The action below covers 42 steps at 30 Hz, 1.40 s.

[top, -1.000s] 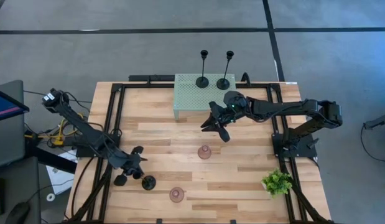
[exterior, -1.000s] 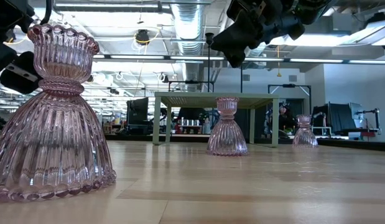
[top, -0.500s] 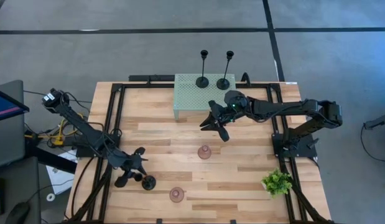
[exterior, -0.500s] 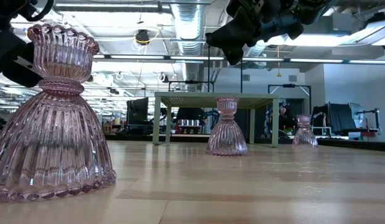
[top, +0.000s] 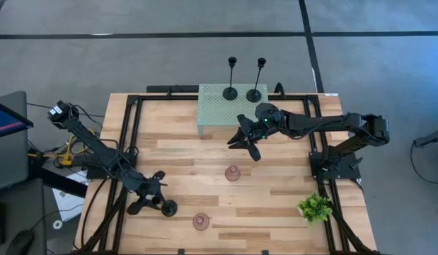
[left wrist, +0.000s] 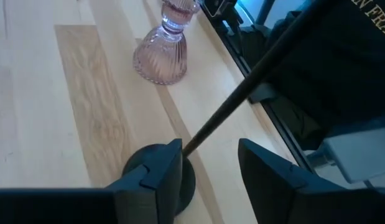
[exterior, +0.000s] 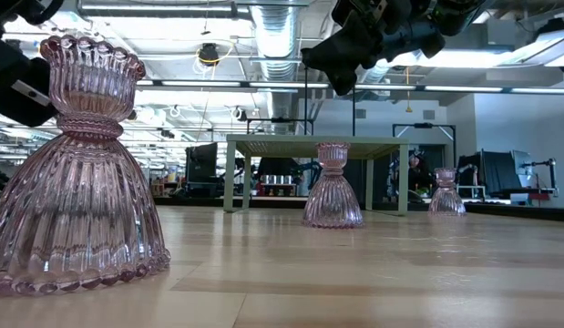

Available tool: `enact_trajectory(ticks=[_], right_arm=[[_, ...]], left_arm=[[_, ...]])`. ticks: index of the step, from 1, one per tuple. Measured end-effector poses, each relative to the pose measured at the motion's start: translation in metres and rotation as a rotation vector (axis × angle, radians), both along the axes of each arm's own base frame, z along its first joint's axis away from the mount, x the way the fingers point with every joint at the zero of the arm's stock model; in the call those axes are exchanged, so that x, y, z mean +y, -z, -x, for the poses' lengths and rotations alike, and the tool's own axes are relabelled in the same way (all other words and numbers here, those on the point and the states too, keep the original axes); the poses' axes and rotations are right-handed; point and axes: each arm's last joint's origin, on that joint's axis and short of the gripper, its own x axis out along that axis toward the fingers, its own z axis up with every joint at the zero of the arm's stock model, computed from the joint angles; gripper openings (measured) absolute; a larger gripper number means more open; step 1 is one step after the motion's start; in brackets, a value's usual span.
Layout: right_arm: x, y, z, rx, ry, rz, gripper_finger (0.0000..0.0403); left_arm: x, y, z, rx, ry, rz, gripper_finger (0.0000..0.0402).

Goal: Pick & Place candle stick holders
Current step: Put the black candle holder on the shelf

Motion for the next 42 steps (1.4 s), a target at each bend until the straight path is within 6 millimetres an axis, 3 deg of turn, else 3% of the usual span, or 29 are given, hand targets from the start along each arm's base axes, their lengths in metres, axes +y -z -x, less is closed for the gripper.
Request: enact_trajectory(ticks=[19, 42], right_arm=[[0.0, 0.0005, 0.0002, 0.005, 0.0, -0.001, 0.0075], [0.0002, 0.0019, 0.0009, 0.022, 0.0, -0.005, 0.0075]], left_arm=[[0.0012, -0.0028, -0.0025, -0.047, -0.082, -0.006, 0.0136], [0.0018, -0.0053, -0.0041, -0.079, -0.128, -0.002, 0.0025]])
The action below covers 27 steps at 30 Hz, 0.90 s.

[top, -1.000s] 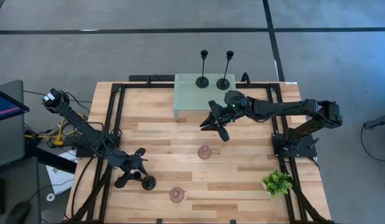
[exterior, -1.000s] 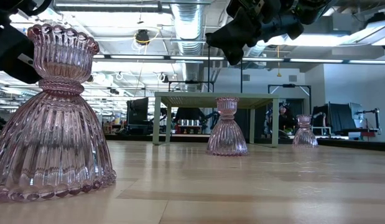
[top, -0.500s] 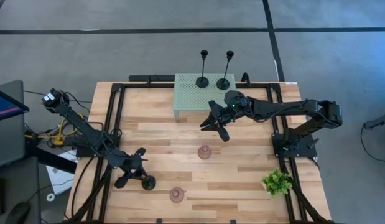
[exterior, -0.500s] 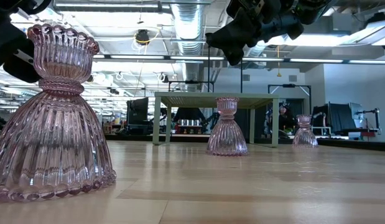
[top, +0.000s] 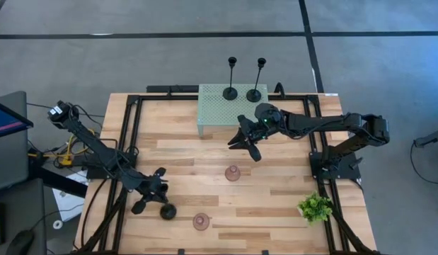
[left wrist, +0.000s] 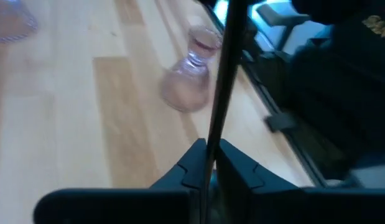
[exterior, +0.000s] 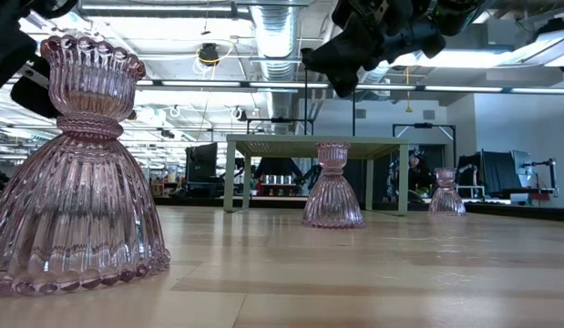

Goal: Pick & Place candle stick holders
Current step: Put the black candle holder on the shelf

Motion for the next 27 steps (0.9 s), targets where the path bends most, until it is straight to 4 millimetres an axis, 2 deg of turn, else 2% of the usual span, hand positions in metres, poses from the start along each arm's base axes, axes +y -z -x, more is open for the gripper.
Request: enact_trajectory(ticks=[9, 14, 18, 23, 27], right_arm=[[0.0, 0.003, 0.002, 0.04, -0.001, -0.009, 0.0075], [0.001, 0.004, 0.006, 0.078, -0.002, -0.018, 0.0075], [0.003, -0.003, 0.014, 0.081, -0.007, -0.01, 0.0075], [0.007, -0.02, 0.027, 0.022, -0.039, 0.065, 0.0075], [0.009, -0.031, 0.039, -0.006, -0.052, 0.104, 0.0075]], left_arm=[[0.005, -0.002, -0.003, -0.06, -0.205, -0.046, 0.002], [0.009, -0.011, -0.008, -0.104, -0.313, -0.022, 0.0019], [0.014, -0.029, -0.014, -0.148, -0.37, 0.005, 0.0018], [0.024, -0.04, -0.02, -0.198, -0.419, -0.069, 0.0018], [0.038, -0.049, -0.029, -0.222, -0.568, -0.124, 0.0018]])
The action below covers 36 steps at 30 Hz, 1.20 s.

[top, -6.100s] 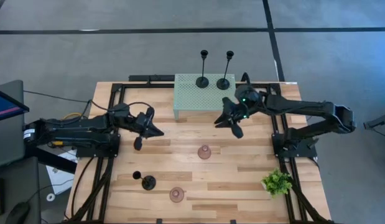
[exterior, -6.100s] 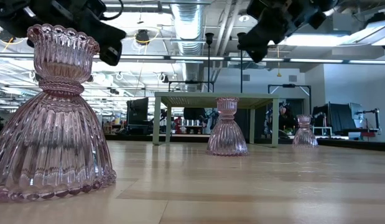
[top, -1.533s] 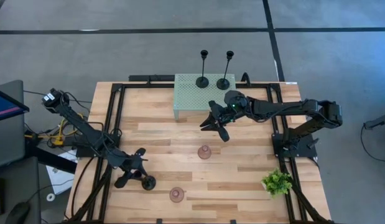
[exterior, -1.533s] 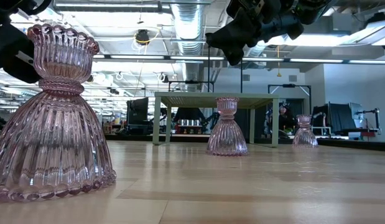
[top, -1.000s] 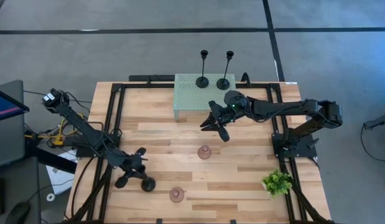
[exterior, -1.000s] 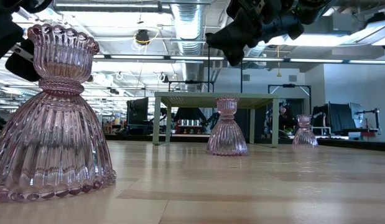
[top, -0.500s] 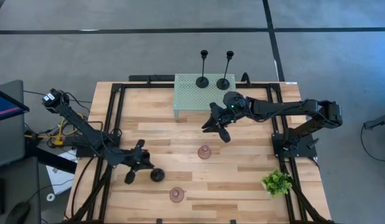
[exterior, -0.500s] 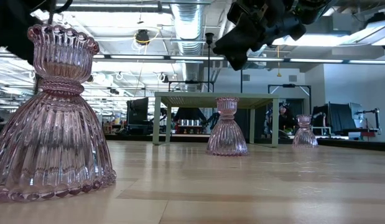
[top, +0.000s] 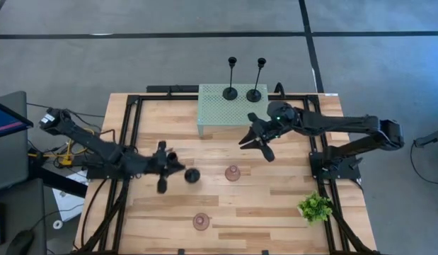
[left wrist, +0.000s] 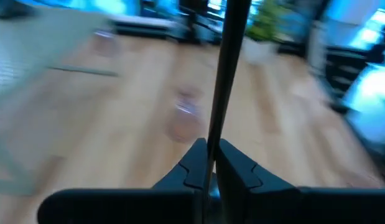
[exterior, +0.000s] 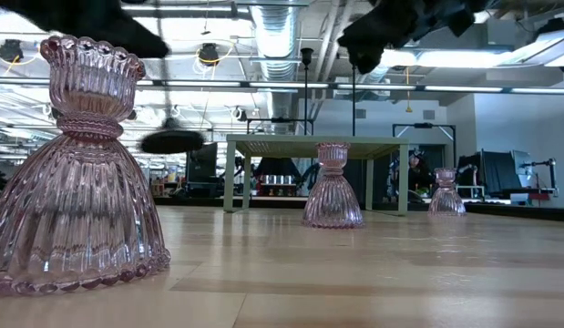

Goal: Pick & Place candle stick holders
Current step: Put the black candle holder on the shelf

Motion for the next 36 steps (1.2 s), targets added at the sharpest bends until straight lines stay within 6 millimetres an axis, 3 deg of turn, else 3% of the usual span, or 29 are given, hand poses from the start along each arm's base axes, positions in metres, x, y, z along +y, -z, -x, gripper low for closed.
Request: enact_trajectory(ticks=[8, 18, 24, 31, 36], right_arm=[[0.009, -0.005, 0.018, 0.042, -0.039, 0.032, 0.0075], [0.019, 0.029, 0.05, 0.072, -0.055, 0.037, 0.0072], [0.024, 0.03, 0.077, -0.005, -0.052, 0.053, 0.0052], [0.029, 0.038, 0.106, -0.05, -0.036, 0.031, 0.0025], [0.031, 0.042, 0.116, -0.076, -0.031, 0.023, 0.0007]], left_arm=[[0.031, -0.027, -0.025, 0.005, -0.22, -0.137, 0.0018], [0.078, -0.081, -0.058, 0.06, -0.332, -0.242, 0.0018], [0.122, -0.108, -0.073, 0.064, -0.406, -0.248, 0.0018], [0.184, -0.118, -0.089, 0.095, -0.404, -0.174, 0.0017], [0.218, -0.121, -0.101, 0.104, -0.392, -0.143, 0.0017]])
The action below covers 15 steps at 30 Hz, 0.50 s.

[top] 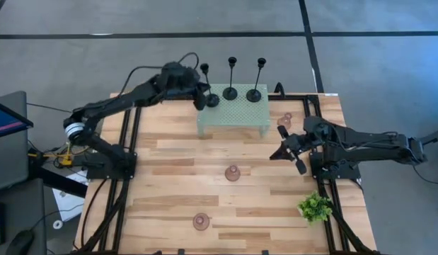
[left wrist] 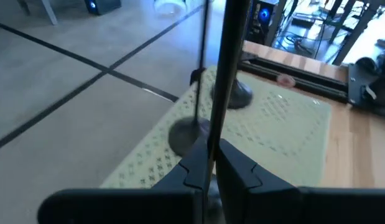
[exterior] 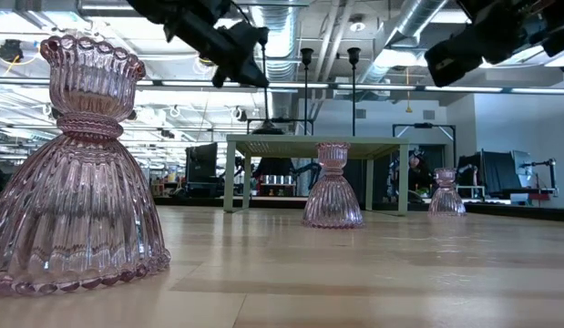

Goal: Pick & Place candle stick holders
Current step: Put the black candle holder on the shelf

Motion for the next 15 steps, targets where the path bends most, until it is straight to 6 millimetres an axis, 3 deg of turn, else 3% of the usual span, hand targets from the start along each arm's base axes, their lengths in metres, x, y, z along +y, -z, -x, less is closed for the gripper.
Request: enact_trajectory(ticks=[5, 15], right_arm=[[0.001, -0.002, 0.005, -0.023, 0.001, 0.003, 0.0001], [0.001, -0.002, 0.005, -0.027, 0.0, 0.004, 0.0]], left_arm=[[0.017, 0.0, -0.002, 0.053, -0.024, 0.043, 0.0017], [0.024, -0.004, 0.003, 0.046, -0.05, 0.033, 0.0017]])
